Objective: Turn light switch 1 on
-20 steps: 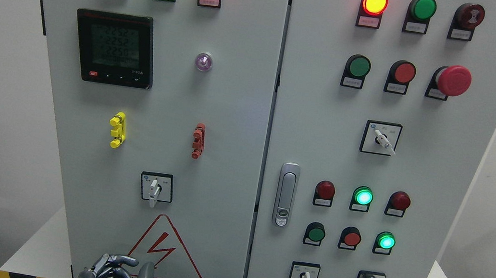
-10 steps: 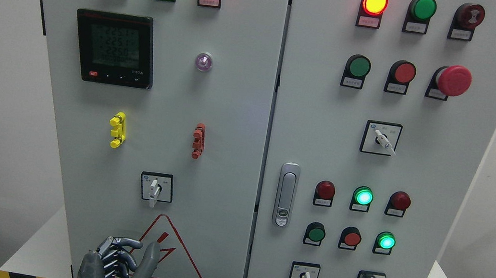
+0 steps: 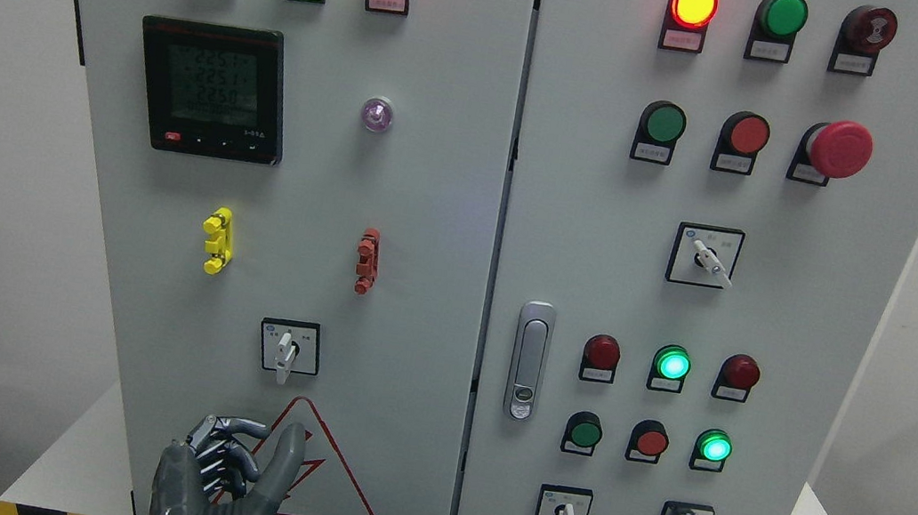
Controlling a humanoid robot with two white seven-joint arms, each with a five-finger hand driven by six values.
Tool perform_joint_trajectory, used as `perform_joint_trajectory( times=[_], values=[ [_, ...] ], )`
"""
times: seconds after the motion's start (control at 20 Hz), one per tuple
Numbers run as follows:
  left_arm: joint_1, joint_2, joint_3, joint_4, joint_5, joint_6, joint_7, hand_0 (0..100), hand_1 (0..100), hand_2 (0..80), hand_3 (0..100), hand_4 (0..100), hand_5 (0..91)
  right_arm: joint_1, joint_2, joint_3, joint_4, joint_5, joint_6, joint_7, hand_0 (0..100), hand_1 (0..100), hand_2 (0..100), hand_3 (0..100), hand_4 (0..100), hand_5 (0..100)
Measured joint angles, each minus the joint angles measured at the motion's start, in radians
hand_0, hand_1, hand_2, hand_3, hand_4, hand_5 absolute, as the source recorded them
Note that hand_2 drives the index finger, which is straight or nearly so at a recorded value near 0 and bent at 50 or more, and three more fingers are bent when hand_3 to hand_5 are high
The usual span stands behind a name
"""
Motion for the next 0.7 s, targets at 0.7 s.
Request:
perform_joint_trajectory(
  times=[0.7],
  values=[
    [-0.057, -0.008, -0.006, 0.001, -0.001, 0.057, 0.018, 4, 61, 52.1, 91, 97, 84.6, 0.000, 0.000, 0.000, 0.000, 0.000, 0.000, 0.000, 0, 0, 0, 0, 0, 0]
  ],
)
